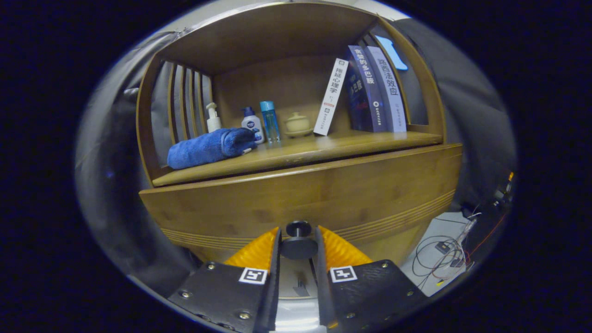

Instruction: Pull open the drawer, take out the items inside it, and place them on the countertop above the cabinet.

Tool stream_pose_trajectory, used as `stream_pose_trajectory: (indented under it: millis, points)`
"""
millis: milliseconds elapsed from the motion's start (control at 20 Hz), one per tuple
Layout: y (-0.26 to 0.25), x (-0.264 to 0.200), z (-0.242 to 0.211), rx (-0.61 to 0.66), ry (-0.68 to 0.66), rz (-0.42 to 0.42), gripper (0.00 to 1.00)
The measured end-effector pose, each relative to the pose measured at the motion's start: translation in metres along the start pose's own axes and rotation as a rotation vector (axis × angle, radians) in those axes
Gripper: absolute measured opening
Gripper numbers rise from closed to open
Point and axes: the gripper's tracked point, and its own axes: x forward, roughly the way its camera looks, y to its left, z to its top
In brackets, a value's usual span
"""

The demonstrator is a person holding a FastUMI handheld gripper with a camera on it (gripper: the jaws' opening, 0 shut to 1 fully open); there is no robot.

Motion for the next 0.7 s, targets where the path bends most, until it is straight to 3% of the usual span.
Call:
stream_pose_trajectory:
  millis: [700]
  points:
    - [-0.011,-0.101,-0.035,-0.017,0.054,-0.061,0.35]
